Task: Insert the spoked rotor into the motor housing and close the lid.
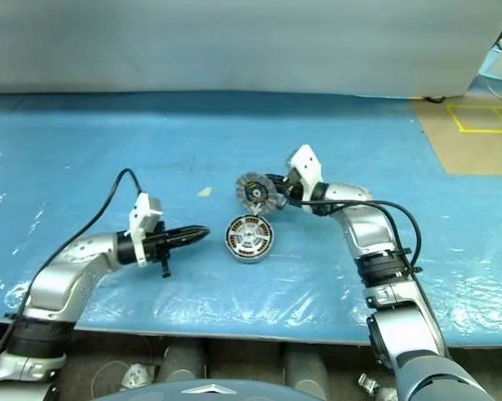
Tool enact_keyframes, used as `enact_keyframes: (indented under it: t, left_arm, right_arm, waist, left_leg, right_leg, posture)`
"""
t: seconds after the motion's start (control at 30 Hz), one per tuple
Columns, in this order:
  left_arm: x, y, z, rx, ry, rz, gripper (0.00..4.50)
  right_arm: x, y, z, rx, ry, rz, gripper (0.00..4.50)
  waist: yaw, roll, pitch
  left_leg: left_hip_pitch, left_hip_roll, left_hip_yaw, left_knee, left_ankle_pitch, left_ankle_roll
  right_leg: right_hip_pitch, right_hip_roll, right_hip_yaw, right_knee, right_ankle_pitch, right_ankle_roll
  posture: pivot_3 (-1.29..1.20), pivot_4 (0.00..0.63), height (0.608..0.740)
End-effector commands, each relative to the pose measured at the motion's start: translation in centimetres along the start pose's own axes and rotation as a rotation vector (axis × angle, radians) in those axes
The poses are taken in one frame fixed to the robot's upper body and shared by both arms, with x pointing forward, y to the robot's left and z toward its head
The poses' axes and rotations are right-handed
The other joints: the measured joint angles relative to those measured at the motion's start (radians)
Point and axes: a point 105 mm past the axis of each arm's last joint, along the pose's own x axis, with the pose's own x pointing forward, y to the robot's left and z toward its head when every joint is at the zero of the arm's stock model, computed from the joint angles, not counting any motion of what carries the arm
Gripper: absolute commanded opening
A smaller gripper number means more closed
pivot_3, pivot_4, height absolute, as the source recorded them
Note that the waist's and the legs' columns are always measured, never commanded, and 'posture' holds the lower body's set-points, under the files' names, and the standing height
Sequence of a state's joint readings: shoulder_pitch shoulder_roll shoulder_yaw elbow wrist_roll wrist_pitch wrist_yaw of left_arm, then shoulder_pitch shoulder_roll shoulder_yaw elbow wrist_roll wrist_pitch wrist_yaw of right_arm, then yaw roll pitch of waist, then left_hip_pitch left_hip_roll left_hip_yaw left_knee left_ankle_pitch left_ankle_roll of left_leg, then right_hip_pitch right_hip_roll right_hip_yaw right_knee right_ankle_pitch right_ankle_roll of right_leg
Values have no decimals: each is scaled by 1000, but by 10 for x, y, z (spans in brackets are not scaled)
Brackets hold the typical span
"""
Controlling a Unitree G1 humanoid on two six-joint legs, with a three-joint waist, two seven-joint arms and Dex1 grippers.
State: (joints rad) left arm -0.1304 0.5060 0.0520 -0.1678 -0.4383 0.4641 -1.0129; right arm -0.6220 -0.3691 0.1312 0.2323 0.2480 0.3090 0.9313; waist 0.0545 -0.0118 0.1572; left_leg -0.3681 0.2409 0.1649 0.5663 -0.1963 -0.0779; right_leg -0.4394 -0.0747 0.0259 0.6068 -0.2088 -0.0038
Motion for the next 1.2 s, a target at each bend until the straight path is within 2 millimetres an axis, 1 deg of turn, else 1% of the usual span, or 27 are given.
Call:
enact_keyframes:
  t: [0.03,0.07,0.13,0.2,0.27,0.33,0.5,0.63,0.73,0.9,0.97,1.0,1.1,1.13,1.2]
  left_arm:
    - [-11,1,16,48,-77,70,75]
    - [-13,1,16,42,-86,83,75]
    - [-20,0,11,32,-79,114,75]
    - [-24,0,8,28,-70,135,75]
    - [-26,0,6,27,-69,146,75]
    - [-28,1,6,24,-67,153,75]
    - [-28,2,2,22,-57,162,75]
    - [-25,2,1,24,-53,159,75]
    - [-24,3,1,27,-55,158,28]
    - [-21,3,0,31,-50,145,28]
    - [-18,1,-1,32,-43,135,28]
    - [-18,0,-1,31,-42,132,28]
    - [-17,0,-2,29,-39,128,28]
    - [-17,0,-2,29,-37,127,28]
    - [-17,0,-3,29,-35,126,28]
  right_arm:
    - [6,11,15,18,-53,107,0]
    - [6,14,16,29,-54,129,0]
    - [6,26,15,55,-50,211,0]
    - [5,37,10,64,-21,276,0]
    - [4,43,1,32,32,308,0]
    - [5,46,-8,-2,76,320,0]
    - [5,50,-21,-34,120,317,0]
    - [3,47,-25,-31,130,290,0]
    - [1,46,-22,-15,114,282,633]
    - [-1,48,-25,-38,133,286,2352]
    - [-2,52,-30,-56,158,297,3059]
    - [-2,54,-32,-61,165,301,3342]
    - [-1,60,-33,-61,168,310,4396]
    - [-1,62,-34,-68,171,315,4486]
    - [0,64,-37,-101,191,319,4486]
  waist:
    - [-1,0,0]
    - [0,0,0]
    - [-2,0,0]
    - [-5,0,0]
    - [-5,0,0]
    - [-5,0,0]
    - [-7,0,0]
    - [-7,0,0]
    - [-7,0,0]
    - [-7,0,0]
    - [-7,0,0]
    - [-7,0,0]
    - [-7,0,0]
    - [-7,0,0]
    - [-7,0,0]
  left_leg:
    - [0,0,0,0,0,0]
    - [0,0,0,0,0,0]
    - [0,0,0,0,0,0]
    - [0,0,0,0,0,0]
    - [0,1,0,0,0,0]
    - [0,1,0,1,0,0]
    - [0,1,0,3,0,0]
    - [1,1,0,4,0,0]
    - [1,1,0,5,0,0]
    - [1,1,0,6,0,0]
    - [1,1,0,6,0,0]
    - [1,1,0,6,0,0]
    - [1,1,0,6,0,0]
    - [1,1,0,6,0,0]
    - [1,1,0,6,0,0]
  right_leg:
    - [0,0,0,0,0,0]
    - [0,0,0,0,0,0]
    - [0,0,0,0,0,0]
    - [0,0,0,0,0,0]
    - [0,0,0,0,0,0]
    - [0,0,0,0,0,0]
    - [0,0,0,0,0,0]
    - [1,0,0,1,0,0]
    - [1,0,0,2,0,0]
    - [1,0,0,2,0,0]
    - [1,0,0,2,0,0]
    - [1,0,0,2,0,0]
    - [1,0,0,2,0,0]
    - [1,0,0,2,0,0]
    - [1,0,0,3,0,0]
  posture:
    - [0,150,740]
    - [0,150,740]
    - [0,150,740]
    - [0,150,740]
    - [0,150,740]
    - [0,150,740]
    - [0,150,740]
    - [0,150,740]
    - [0,150,740]
    - [0,150,740]
    - [0,150,740]
    - [0,150,740]
    - [0,150,740]
    - [0,150,740]
    - [0,150,740]
